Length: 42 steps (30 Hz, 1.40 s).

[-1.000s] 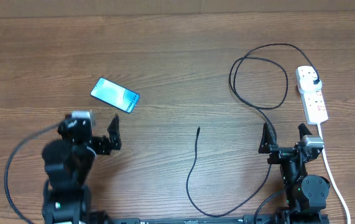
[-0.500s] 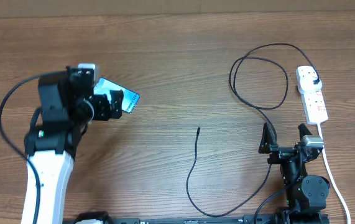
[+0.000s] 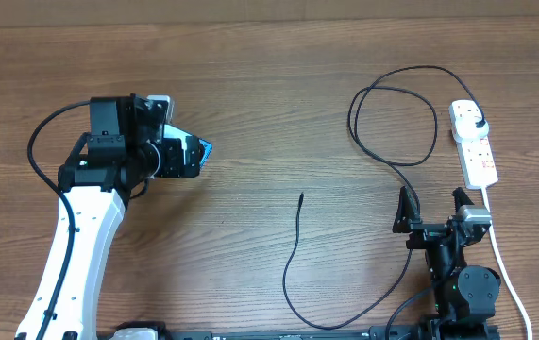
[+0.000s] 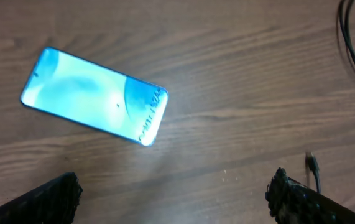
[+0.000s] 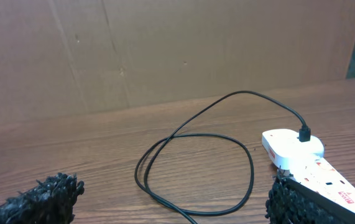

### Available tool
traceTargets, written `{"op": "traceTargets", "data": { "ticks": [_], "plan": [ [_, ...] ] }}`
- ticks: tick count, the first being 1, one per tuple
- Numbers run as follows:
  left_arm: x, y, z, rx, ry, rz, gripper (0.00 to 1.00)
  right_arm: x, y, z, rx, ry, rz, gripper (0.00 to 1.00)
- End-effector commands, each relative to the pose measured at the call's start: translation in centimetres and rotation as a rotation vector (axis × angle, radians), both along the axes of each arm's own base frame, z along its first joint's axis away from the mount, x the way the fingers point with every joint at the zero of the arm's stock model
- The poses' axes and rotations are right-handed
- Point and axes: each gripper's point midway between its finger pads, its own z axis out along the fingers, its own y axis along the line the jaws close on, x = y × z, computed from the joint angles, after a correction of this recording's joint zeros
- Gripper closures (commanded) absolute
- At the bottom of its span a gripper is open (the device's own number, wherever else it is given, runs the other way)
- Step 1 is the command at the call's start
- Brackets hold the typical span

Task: Plug charger to phone and switch on socket
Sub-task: 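Reach the left gripper forward to the Galaxy phone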

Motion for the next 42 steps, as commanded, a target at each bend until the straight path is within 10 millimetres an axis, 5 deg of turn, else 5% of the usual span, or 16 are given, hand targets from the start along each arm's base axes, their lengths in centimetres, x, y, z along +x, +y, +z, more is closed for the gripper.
{"op": "traceTargets", "data": {
  "ticks": [1, 20, 29, 42],
  "plan": [
    [0.5, -0.7, 1.1, -0.021, -0.028, -0.035, 0.0, 0.0, 0.0, -0.1, -0.007, -0.002, -0.002, 0.0],
    [0.6, -0.1, 0.9, -0.043, -0.001, 0.064, 0.0, 0.0, 0.0, -0.1, -0.007, -0.002, -0.002, 0.0],
    [0.1, 2.1, 0.0, -0.153, 0.123, 0.481, 0.0, 0.0, 0.0, -0.1, -0.007, -0.002, -0.002, 0.0],
    [0.1, 1.9, 0.0, -0.209, 0.144, 0.547, 0.0, 0.0, 0.0, -0.1, -0.007, -0.002, -0.002, 0.0]
  ]
}}
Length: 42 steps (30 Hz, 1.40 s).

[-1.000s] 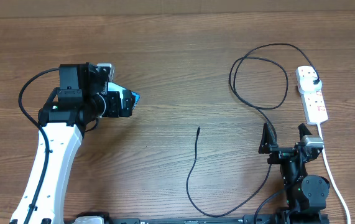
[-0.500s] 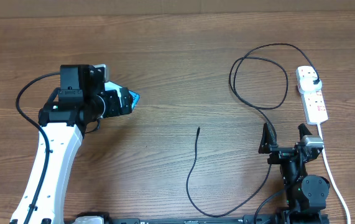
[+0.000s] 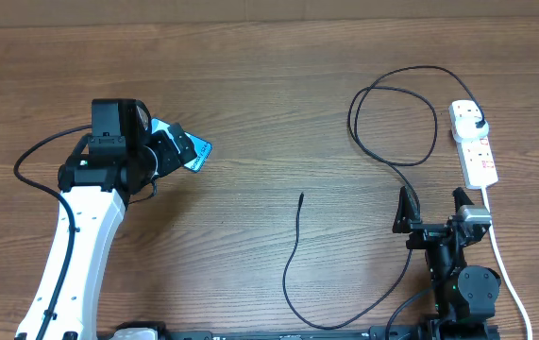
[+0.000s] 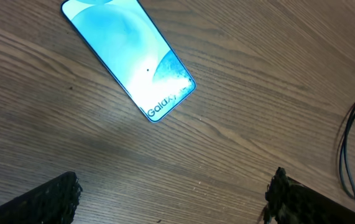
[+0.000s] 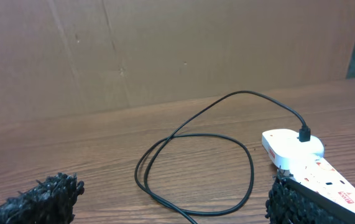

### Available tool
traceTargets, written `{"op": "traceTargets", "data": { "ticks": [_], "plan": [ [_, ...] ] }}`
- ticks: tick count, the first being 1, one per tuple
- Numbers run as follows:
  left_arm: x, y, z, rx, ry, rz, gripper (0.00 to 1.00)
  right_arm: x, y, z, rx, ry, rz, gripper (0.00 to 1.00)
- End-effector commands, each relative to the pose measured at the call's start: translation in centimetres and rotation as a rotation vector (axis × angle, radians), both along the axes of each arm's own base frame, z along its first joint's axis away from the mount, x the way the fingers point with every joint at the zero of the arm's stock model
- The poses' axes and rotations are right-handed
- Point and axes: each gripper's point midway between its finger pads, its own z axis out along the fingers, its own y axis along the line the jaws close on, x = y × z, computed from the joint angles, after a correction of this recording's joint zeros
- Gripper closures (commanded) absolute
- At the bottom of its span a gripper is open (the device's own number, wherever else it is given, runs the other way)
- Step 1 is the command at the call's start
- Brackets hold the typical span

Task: Plug charger to phone and switch on socket
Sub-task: 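Reach the left gripper forward to the Galaxy phone, then lower the left gripper over the phone and close on its sides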

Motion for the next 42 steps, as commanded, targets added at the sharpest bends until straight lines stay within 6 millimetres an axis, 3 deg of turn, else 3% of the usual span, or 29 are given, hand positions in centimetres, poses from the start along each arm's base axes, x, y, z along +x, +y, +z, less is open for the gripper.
{"op": "traceTargets", "data": {
  "ticks": [1, 4, 9, 16, 30, 36, 42],
  "plan": [
    [0.7, -0.1, 0.9, -0.019, -0.021, 0.027, 0.0, 0.0, 0.0, -0.1, -0.007, -0.002, -0.002, 0.0],
    [0.8, 0.1, 1.0, -0.023, -0.024, 0.051, 0.0, 0.0, 0.0, -0.1, -0.007, -0.002, -0.002, 0.0],
    [0.0, 1.5, 0.3, -0.057, 0.042, 0.273, 0.0, 0.0, 0.0, -0.1, -0.007, -0.002, -0.002, 0.0],
    [-1.1, 2.4, -0.3, -0.078, 0.101, 0.434, 0.0, 0.0, 0.0, -0.1, -0.007, -0.002, -0.002, 0.0],
    [-2.8, 3.1, -1.2, -0.08, 0.176, 0.571, 0.0, 0.0, 0.0, -0.1, -0.007, -0.002, -0.002, 0.0],
    [-2.4, 2.9, -1.3, -0.067, 0.221, 0.583, 0.0, 0.0, 0.0, -0.1, -0.007, -0.002, -0.002, 0.0],
    [-0.4, 2.0, -0.8, -0.015, 0.285, 0.572, 0.0, 0.0, 0.0, -0.1, -0.007, -0.002, -0.002, 0.0]
  ]
}}
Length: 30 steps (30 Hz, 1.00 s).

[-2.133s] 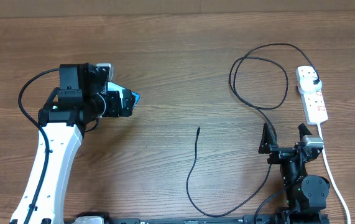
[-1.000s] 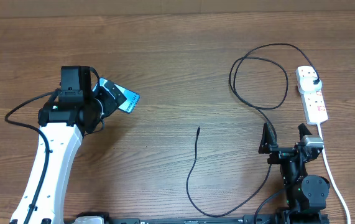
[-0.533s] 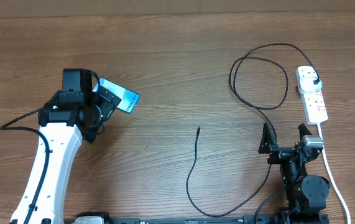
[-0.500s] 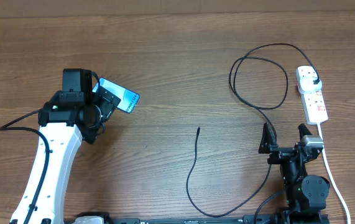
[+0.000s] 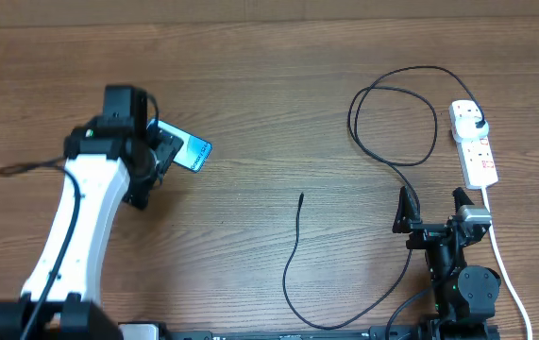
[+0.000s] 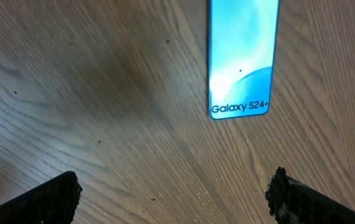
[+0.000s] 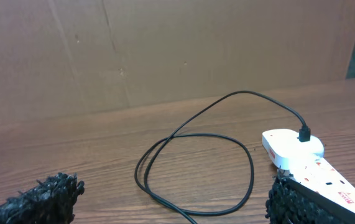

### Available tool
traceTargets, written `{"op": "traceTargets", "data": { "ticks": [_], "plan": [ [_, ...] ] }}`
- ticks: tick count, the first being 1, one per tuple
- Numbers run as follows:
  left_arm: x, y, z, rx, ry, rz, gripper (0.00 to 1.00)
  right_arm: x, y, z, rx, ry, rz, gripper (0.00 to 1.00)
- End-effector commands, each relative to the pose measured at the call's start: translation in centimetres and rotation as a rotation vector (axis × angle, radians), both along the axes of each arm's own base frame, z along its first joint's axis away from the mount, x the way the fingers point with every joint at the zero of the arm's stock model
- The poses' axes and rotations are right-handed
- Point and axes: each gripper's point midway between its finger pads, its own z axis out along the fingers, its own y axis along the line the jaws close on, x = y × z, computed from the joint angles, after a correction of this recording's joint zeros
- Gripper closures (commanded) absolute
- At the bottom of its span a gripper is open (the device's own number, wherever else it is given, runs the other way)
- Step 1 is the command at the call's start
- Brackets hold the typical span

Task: Plug charger to phone and switch on socket
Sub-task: 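Lower the left gripper over the phone and close on its sides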

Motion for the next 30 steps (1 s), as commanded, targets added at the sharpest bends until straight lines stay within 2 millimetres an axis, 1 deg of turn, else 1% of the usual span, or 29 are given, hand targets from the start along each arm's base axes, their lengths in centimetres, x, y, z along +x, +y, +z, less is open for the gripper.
{"op": "traceTargets", "data": {
  "ticks": [1, 5, 6, 10, 16, 21, 27, 30],
  "plan": [
    [2.2, -0.6, 0.9, 0.019, 0.005, 0.032, 0.0, 0.0, 0.0, -0.1, -0.007, -0.002, -0.002, 0.0],
    [3.2, -1.0, 0.5, 0.009, 0.04, 0.071, 0.0, 0.0, 0.0, -0.1, -0.007, -0.002, -0.002, 0.0],
    [3.6, -1.2, -0.2, -0.003, 0.076, 0.121, 0.0, 0.0, 0.0, -0.1, -0.007, -0.002, -0.002, 0.0],
    [4.0, -1.5, -1.7, -0.026, 0.115, 0.171, 0.0, 0.0, 0.0, -0.1, -0.007, -0.002, -0.002, 0.0],
    [5.0, -2.1, -3.8, -0.052, 0.149, 0.172, 0.0, 0.0, 0.0, -0.1, -0.007, -0.002, -0.002, 0.0],
    [6.1, -2.3, -4.2, -0.053, 0.154, 0.172, 0.0, 0.0, 0.0, -0.1, -0.007, -0.002, -0.002, 0.0],
    [7.4, -2.3, -3.9, -0.052, 0.133, 0.17, 0.0, 0.0, 0.0, -0.1, -0.007, -0.002, -0.002, 0.0],
    [7.9, -2.4, -4.1, -0.051, 0.142, 0.17, 0.0, 0.0, 0.0, -0.1, -0.007, -0.002, -0.002, 0.0]
  ]
}}
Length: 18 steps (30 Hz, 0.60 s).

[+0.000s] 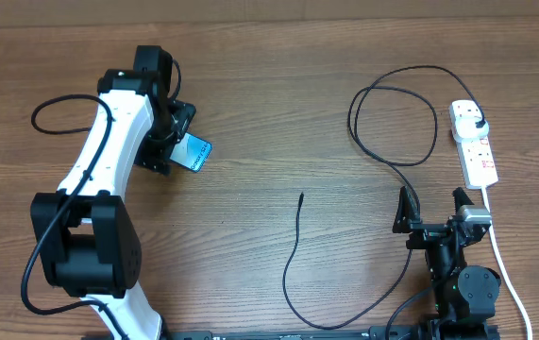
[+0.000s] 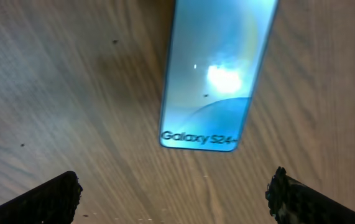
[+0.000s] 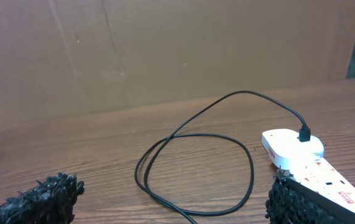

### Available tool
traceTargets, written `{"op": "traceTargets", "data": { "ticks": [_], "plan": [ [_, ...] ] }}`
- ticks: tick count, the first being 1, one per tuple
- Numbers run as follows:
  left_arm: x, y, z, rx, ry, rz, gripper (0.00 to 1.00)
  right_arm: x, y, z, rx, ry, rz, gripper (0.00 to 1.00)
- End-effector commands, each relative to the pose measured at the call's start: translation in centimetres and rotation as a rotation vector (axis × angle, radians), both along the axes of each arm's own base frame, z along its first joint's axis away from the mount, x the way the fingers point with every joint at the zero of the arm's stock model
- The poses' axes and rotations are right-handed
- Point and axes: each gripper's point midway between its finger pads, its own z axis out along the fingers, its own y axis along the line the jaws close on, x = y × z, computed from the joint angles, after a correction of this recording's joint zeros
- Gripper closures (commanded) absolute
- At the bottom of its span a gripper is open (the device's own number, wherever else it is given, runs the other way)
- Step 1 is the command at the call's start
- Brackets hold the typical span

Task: Plug charger to phone and switch on socket
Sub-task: 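Lower the left gripper over the phone and close on its sides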

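Observation:
The phone (image 2: 217, 74), lit blue with "Galaxy S24+" on its screen, lies flat on the wooden table. My left gripper (image 2: 174, 202) hangs open just above its near end, a finger wide on each side and nothing between them. From overhead, the left gripper (image 1: 173, 142) covers most of the phone (image 1: 196, 153). The black charger cable (image 1: 394, 113) loops at the right, and its free plug end (image 1: 301, 197) lies mid-table. The cable is plugged into the white power strip (image 1: 474, 144). My right gripper (image 1: 431, 210) rests open at the front right, apart from the cable.
A cardboard wall (image 3: 165, 50) stands behind the table. The power strip (image 3: 301, 158) and the cable loop (image 3: 196, 165) lie in front of the right gripper (image 3: 174, 199). The strip's white lead (image 1: 505, 274) runs down the right edge.
My left arm has stretched further back and right, and the wrist has dropped nearer the phone, which shows larger in its view. The phone, cable and right arm have not moved.
My left gripper was open above the phone, which lay slantwise in its view. The wrist was then turned more, and later the phone ran lengthwise ahead of the fingers. Now it sits lower and closer over it. The right arm stayed still throughout.

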Motion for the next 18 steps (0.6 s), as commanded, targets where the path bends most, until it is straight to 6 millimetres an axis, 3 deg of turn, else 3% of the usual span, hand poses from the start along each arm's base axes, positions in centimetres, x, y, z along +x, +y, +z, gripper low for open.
{"op": "traceTargets", "data": {
  "ticks": [1, 7, 18],
  "plan": [
    [1.1, -0.4, -0.2, -0.002, 0.006, 0.006, 0.0, 0.0, 0.0, -0.1, -0.007, -0.002, -0.002, 0.0],
    [2.5, -0.8, -1.2, -0.002, 0.044, -0.002, 0.0, 0.0, 0.0, -0.1, -0.007, -0.002, -0.002, 0.0],
    [3.2, -0.3, -4.1, 0.027, 0.077, 0.011, 0.0, 0.0, 0.0, -0.1, -0.007, -0.002, -0.002, 0.0]
  ]
}}
